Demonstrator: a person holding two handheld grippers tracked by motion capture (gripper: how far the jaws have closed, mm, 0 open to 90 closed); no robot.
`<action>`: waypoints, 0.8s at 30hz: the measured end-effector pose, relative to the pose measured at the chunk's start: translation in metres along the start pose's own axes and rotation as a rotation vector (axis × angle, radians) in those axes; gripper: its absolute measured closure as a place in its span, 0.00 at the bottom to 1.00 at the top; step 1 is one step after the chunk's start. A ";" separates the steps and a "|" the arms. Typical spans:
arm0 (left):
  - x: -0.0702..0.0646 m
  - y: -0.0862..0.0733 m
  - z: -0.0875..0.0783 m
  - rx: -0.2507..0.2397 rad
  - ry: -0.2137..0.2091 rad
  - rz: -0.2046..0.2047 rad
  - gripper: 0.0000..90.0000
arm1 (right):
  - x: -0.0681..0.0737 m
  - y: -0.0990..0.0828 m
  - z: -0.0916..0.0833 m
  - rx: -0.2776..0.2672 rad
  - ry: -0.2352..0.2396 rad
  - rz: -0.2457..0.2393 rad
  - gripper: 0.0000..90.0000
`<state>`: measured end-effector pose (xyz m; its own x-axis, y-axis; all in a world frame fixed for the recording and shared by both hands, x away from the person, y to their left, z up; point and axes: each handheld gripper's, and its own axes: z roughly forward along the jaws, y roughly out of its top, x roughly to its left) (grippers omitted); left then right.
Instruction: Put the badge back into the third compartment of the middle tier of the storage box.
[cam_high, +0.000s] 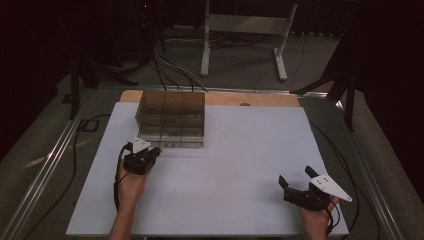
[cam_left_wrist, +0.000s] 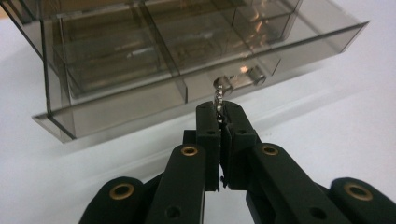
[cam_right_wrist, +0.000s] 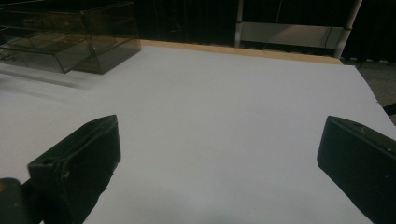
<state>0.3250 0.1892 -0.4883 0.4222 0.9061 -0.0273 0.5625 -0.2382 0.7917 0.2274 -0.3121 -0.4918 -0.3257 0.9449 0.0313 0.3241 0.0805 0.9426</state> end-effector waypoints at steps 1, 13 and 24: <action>0.000 0.001 -0.001 -0.006 -0.001 -0.001 0.98 | 0.000 0.000 0.000 0.001 0.001 0.000 0.00; -0.004 0.013 -0.011 -0.038 -0.022 0.021 0.98 | 0.001 -0.001 0.003 0.016 0.029 -0.009 0.00; -0.005 0.019 -0.014 -0.045 -0.037 0.030 0.98 | 0.001 -0.001 0.003 0.016 0.028 -0.008 0.00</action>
<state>0.3237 0.1854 -0.4648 0.4648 0.8850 -0.0256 0.5170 -0.2478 0.8193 0.2292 -0.3100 -0.4935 -0.3531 0.9350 0.0336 0.3359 0.0932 0.9373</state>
